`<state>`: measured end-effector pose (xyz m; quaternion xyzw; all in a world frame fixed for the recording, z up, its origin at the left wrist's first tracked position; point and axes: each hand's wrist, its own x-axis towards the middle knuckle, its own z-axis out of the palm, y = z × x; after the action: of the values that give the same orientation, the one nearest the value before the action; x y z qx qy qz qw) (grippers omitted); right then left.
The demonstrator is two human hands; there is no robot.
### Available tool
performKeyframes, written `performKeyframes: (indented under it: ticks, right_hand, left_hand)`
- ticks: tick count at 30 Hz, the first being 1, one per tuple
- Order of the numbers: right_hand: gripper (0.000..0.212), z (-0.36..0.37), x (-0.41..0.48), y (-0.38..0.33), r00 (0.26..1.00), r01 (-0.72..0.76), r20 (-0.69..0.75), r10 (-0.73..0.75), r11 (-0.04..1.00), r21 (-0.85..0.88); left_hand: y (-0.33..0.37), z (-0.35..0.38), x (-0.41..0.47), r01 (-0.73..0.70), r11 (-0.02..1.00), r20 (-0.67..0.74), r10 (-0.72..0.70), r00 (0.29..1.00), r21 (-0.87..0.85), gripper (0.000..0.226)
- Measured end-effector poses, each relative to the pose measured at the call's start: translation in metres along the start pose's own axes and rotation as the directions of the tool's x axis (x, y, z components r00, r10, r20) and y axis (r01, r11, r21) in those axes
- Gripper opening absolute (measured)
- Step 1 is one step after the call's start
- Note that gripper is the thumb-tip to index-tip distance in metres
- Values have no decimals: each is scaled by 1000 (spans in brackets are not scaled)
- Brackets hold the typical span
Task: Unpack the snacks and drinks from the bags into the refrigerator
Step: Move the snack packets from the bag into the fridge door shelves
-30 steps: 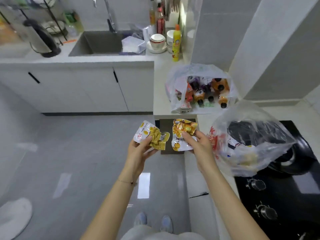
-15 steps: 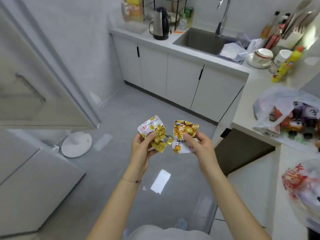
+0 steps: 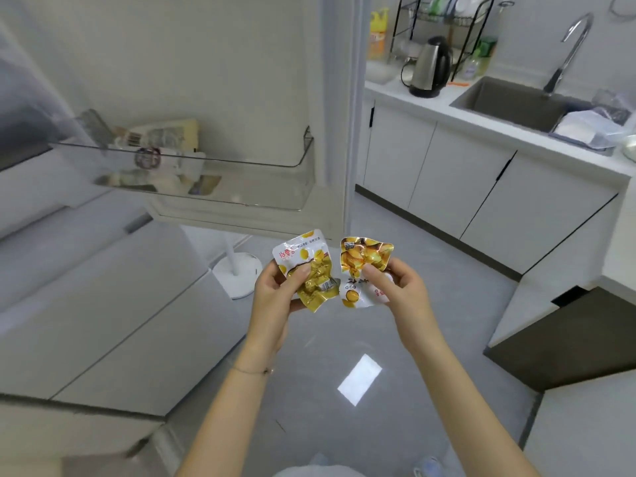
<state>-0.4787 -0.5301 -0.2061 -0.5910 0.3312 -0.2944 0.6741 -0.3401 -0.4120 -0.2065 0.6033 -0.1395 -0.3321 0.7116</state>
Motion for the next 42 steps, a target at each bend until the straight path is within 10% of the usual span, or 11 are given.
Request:
performKeyframes:
  ticks: [28,42]
  right_hand:
    - [22,232,68,-160,811,428,414,-412,902,59]
    - [14,271,123,-170,880,445,223,-420,893,-72]
  left_hand:
    - [194,-146,38,-487,866,-304,437,847,-111,19]
    - [251,-188,121,-596,796,12,598,801,107,19]
